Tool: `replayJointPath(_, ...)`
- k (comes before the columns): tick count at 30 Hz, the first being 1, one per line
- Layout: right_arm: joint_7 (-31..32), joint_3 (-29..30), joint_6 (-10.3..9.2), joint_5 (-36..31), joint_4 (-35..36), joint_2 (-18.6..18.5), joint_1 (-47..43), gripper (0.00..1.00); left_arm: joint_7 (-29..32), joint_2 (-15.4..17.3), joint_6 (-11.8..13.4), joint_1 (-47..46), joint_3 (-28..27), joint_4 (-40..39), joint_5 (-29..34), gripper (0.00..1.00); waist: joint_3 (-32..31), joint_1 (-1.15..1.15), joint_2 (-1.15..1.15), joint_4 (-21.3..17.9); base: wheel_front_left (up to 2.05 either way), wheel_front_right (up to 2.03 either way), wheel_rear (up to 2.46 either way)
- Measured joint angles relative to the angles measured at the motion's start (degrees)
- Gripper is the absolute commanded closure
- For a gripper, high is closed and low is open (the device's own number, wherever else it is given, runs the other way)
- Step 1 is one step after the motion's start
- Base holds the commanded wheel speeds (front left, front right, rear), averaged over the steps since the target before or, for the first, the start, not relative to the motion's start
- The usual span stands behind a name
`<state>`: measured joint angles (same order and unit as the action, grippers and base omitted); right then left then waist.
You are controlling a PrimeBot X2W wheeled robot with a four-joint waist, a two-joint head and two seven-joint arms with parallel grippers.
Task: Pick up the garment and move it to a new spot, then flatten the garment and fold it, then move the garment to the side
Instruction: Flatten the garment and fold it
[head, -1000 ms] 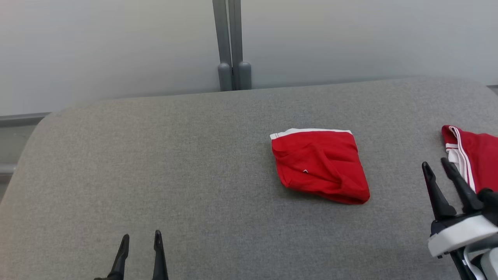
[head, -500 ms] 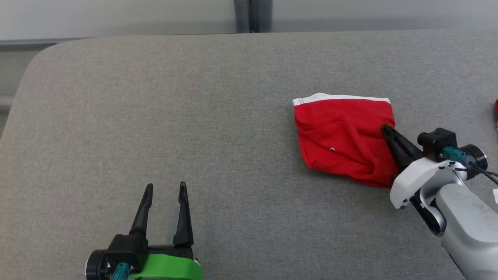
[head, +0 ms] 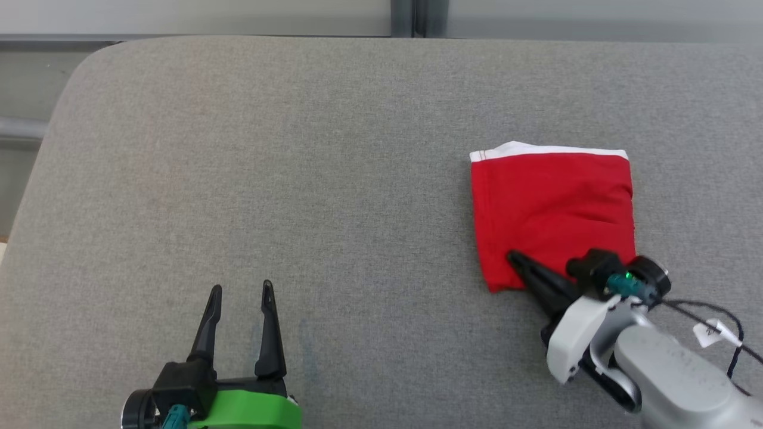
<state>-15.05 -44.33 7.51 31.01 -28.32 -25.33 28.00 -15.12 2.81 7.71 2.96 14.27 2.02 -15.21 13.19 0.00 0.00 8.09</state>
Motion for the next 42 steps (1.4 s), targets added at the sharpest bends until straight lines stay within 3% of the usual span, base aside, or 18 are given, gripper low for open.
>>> replayJointPath(4, 0.0, -7.0, 0.00, 1.7, -0.1, -0.8, -2.0, 1.00, 0.0, 0.0, 0.1, 1.7, -0.9, 0.4, -0.2, 0.00, -1.6, 0.00, 0.00, -1.3, 0.00, 0.00, 0.00)
replayJointPath(8, 0.0, -3.0, 0.01, 3.8, 2.9, -0.7, -2.1, 1.00, 0.0, 0.0, -0.2, 2.8, -1.6, 0.4, -0.2, 0.00, -3.1, 0.00, 0.00, -3.0, 0.00, 0.00, 0.00)
replayJointPath(9, 0.0, -0.3, 0.01, 4.0, 3.6, -0.8, -2.5, 0.71, 0.0, 0.0, -0.2, 2.8, -1.8, 0.3, -0.2, 0.00, -3.3, 0.00, 0.00, -3.4, 0.00, 0.00, 0.00)
replayJointPath(10, 0.0, 2.9, 0.00, 4.1, 4.3, -0.9, -3.2, 0.26, 0.0, 0.0, -0.2, 2.8, -1.8, 0.2, -0.2, 0.00, -3.6, 0.00, 0.00, -3.8, 0.00, 0.00, 0.00)
replayJointPath(11, 0.0, 5.5, 0.00, 4.2, 4.7, -1.1, -4.3, 0.00, 0.0, 0.0, -0.4, 2.8, -1.9, 0.2, -0.2, 0.00, -3.9, 0.00, 0.00, -4.2, 0.00, 0.00, 0.00)
replayJointPath(20, 0.0, 19.6, -0.02, 2.1, 4.8, -3.4, -6.6, 0.00, 0.0, 0.0, -0.4, 2.2, -1.1, -0.8, -0.2, 0.00, -3.3, 0.00, 0.00, -5.1, 0.00, 0.00, 0.00)
replayJointPath(24, 0.0, 28.2, -0.02, -2.6, 12.1, -0.1, -7.9, 0.00, 0.0, 0.0, 0.0, 2.4, -1.0, -0.8, -0.3, 0.00, -3.3, 0.00, 0.00, -4.7, 0.00, 0.00, 0.00)
replayJointPath(28, 0.0, 35.1, -0.02, -7.1, 18.5, 4.5, -16.3, 0.00, 0.0, 0.0, 0.4, 4.9, -2.2, -1.0, -0.5, 0.00, -5.1, 0.00, 0.00, -4.4, 0.00, 0.00, 0.00)
replayJointPath(35, 0.0, 40.1, -0.02, -13.4, 26.4, 8.7, -30.5, 0.00, 0.0, 0.0, -0.7, 10.0, -4.9, -0.9, -0.9, 0.00, -10.3, 0.00, 0.00, -5.0, 0.00, 0.00, 0.00)
replayJointPath(42, 0.0, 44.1, -0.02, -16.3, 29.1, 11.5, -38.1, 0.00, 0.0, 0.0, -2.2, 11.8, -6.9, -0.4, -0.9, 0.00, -14.5, 0.00, 0.00, -6.1, 0.00, 0.00, 0.00)
